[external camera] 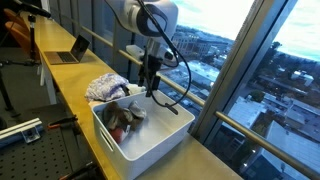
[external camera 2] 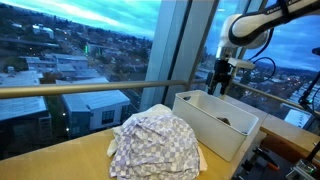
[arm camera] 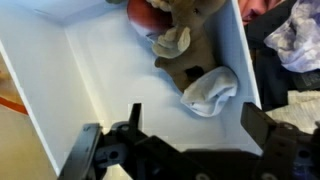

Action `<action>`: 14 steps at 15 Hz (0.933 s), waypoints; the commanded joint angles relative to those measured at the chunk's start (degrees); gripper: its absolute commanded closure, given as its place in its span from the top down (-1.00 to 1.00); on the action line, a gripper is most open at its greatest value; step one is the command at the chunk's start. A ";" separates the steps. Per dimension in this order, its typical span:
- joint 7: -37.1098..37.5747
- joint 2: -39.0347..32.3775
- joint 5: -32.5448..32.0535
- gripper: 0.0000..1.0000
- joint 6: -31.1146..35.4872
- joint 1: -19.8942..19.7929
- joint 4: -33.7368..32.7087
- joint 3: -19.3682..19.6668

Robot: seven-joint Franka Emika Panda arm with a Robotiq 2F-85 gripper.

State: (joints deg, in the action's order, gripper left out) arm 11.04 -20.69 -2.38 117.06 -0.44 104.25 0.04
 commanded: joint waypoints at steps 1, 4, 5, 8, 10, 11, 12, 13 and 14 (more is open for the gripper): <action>-2.39 1.98 4.62 1.00 3.71 -1.34 6.58 0.20; -3.04 1.76 7.79 1.00 5.35 -1.61 9.85 -0.20; -3.17 2.07 8.86 1.00 5.86 -1.53 11.21 -0.35; -3.33 2.22 10.05 1.00 7.57 -1.47 14.17 -0.07; -3.66 2.31 10.45 1.00 8.47 -1.71 15.81 0.22; -3.79 2.39 10.22 1.00 8.82 -1.79 16.67 0.45; -3.85 2.36 9.97 1.00 8.96 -1.83 17.37 0.62; -3.92 2.28 9.90 1.00 9.34 -1.87 17.99 0.76; -4.04 2.25 9.94 1.00 9.66 -1.94 18.64 0.85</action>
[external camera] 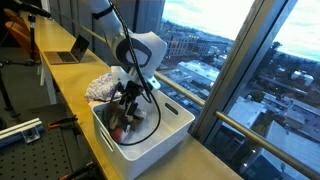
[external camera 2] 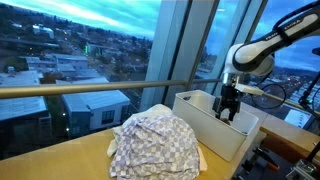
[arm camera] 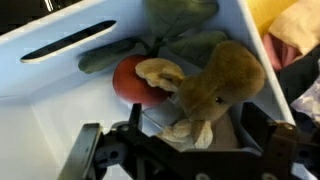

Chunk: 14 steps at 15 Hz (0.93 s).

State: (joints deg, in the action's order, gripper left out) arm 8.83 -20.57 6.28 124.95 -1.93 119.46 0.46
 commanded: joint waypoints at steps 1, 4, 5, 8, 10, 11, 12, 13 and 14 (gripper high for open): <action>-1.94 2.08 1.38 1.00 1.88 -0.50 3.91 0.47; -2.33 1.88 1.87 1.00 2.00 -0.72 4.74 0.35; -2.58 1.95 2.10 0.91 1.83 -0.86 4.81 0.31; -3.81 1.90 3.62 0.36 1.16 -1.47 4.66 0.18; -4.74 1.92 4.62 0.07 0.86 -1.83 4.48 0.23; -5.07 1.92 4.82 -0.12 0.59 -1.98 4.26 0.29; -5.34 1.92 5.06 -0.25 0.45 -2.12 4.14 0.31; -5.60 1.96 5.19 -0.42 0.25 -2.27 3.98 0.33; -5.90 2.01 5.39 -0.55 0.02 -2.46 3.83 0.32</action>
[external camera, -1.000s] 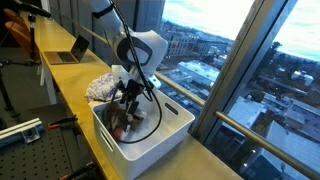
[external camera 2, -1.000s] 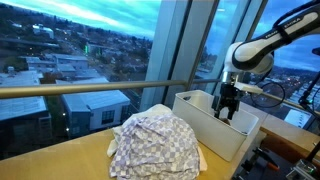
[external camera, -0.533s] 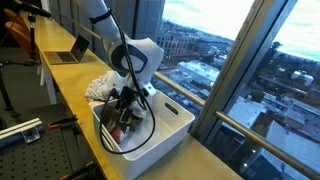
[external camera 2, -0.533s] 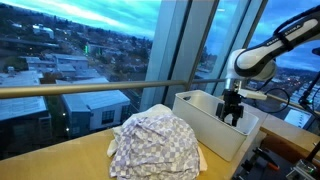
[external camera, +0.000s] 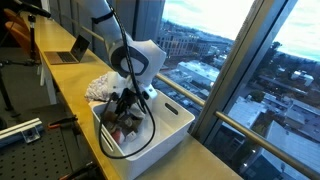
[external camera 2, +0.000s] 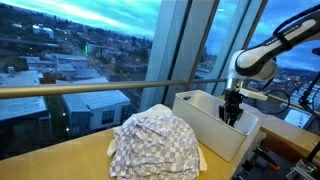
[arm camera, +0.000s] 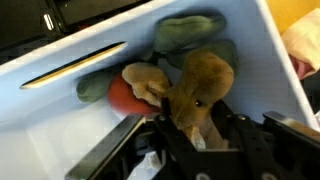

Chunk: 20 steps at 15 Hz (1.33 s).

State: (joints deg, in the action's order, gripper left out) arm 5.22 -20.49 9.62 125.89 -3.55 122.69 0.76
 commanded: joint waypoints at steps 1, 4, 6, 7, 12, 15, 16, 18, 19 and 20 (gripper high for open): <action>-2.54 2.03 2.21 -0.68 -1.12 -1.00 0.47 0.03; -3.00 3.17 2.58 -0.99 -2.04 -1.20 -0.13 0.06; -2.89 4.72 2.61 -0.94 -3.09 -1.11 -1.06 -0.02; -2.73 5.71 2.55 -0.98 -3.84 -0.98 -1.80 -0.06; -0.98 12.41 0.81 -0.94 -8.71 2.07 -9.38 -1.64; 0.65 14.51 -1.22 -0.94 -11.60 5.36 -15.36 -3.59; 1.27 14.89 -1.65 -0.94 -13.06 6.54 -17.63 -4.40; 3.28 14.36 -3.13 -0.94 -15.34 9.13 -22.12 -6.31; 4.11 13.59 -3.98 -0.94 -15.83 10.28 -23.79 -7.15; 4.61 13.22 -4.45 -0.94 -16.65 11.23 -25.31 -7.87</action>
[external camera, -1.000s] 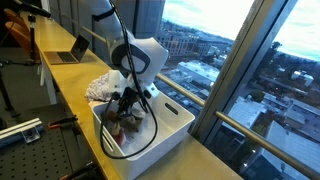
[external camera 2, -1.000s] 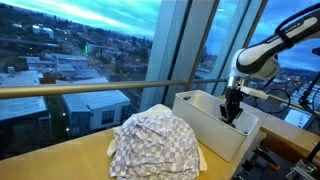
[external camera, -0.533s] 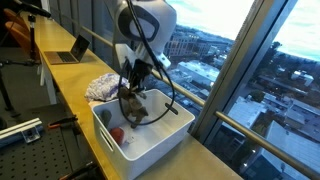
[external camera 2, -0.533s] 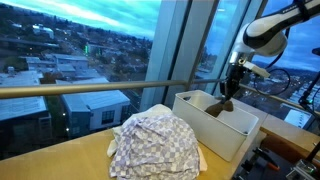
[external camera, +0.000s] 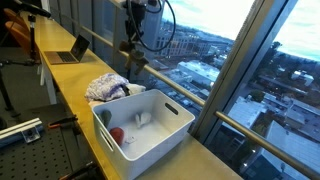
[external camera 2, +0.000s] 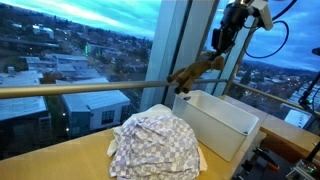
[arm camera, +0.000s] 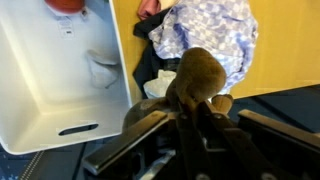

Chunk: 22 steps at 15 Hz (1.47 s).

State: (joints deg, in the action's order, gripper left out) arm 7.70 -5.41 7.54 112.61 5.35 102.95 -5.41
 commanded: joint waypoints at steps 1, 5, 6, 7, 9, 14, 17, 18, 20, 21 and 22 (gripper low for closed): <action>2.74 -2.35 -3.19 -0.94 -4.08 3.36 -6.87 -2.42; 3.51 -4.44 -5.10 -0.94 -4.16 5.69 -7.73 -3.72; 3.60 -5.10 -5.22 -0.94 -3.91 6.06 -7.51 -3.84; 3.70 -5.83 -5.35 -0.94 -3.80 6.45 -7.41 -3.94; 4.03 -7.53 -5.66 -0.94 -4.12 7.23 -7.88 -4.22; 5.47 -12.14 -7.84 -0.94 -5.00 10.28 -11.28 -4.94; 5.82 -14.01 -8.03 -0.94 -4.95 11.58 -12.34 -4.89; 5.83 -14.47 -7.90 -0.94 -4.62 11.79 -12.24 -4.80; 5.74 -15.07 -7.61 -0.94 -4.31 11.86 -11.86 -4.60; 5.61 -15.06 -7.41 -0.94 -4.20 11.72 -11.39 -4.52; 5.59 -15.20 -7.31 -0.94 -3.99 11.56 -10.98 -4.39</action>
State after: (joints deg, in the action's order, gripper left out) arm 12.58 -19.67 0.77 109.95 17.05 93.21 -9.91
